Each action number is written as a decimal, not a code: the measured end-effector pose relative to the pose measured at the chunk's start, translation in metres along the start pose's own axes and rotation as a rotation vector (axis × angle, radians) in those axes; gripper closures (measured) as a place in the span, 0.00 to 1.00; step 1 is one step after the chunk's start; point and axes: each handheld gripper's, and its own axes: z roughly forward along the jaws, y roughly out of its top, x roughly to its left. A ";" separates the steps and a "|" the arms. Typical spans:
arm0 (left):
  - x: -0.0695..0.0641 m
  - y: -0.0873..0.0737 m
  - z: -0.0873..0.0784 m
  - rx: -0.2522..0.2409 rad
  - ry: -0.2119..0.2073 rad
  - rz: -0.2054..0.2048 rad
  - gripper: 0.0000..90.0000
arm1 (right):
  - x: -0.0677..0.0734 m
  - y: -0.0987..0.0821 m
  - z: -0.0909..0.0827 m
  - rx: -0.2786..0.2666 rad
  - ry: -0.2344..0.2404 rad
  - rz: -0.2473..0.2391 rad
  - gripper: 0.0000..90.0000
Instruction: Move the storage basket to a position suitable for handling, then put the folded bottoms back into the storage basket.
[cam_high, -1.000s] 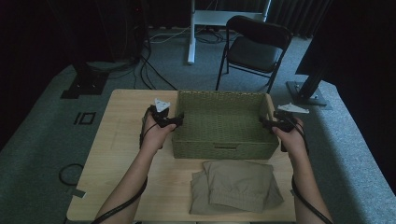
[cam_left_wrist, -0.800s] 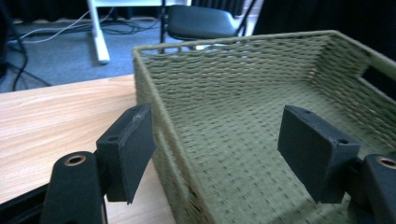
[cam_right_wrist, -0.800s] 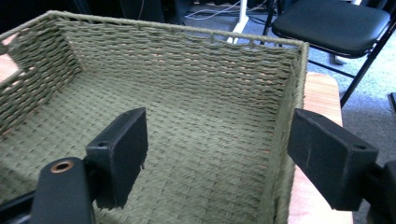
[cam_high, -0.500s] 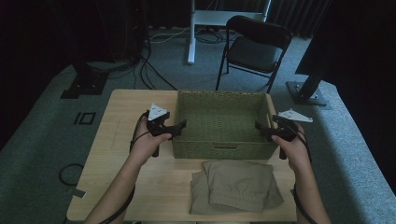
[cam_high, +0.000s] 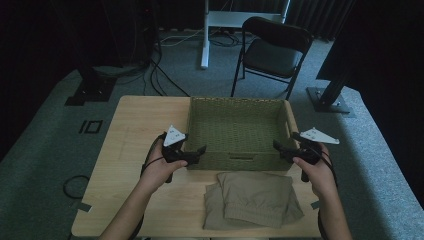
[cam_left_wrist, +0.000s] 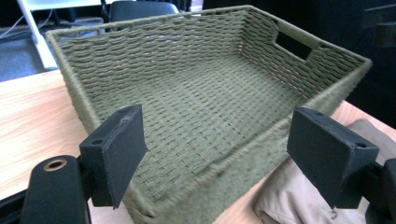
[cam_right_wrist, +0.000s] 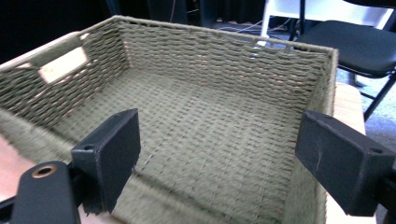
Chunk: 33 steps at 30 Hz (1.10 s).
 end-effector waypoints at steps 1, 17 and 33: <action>-0.003 0.000 -0.001 -0.001 -0.009 0.004 0.23 | 0.002 -0.002 -0.002 0.000 0.007 -0.005 0.15; -0.043 -0.023 0.007 0.041 -0.124 0.040 0.23 | 0.010 -0.041 -0.024 0.036 0.041 0.008 0.15; -0.070 -0.060 0.023 0.117 -0.151 0.051 0.23 | 0.016 -0.082 -0.039 0.076 0.041 0.025 0.15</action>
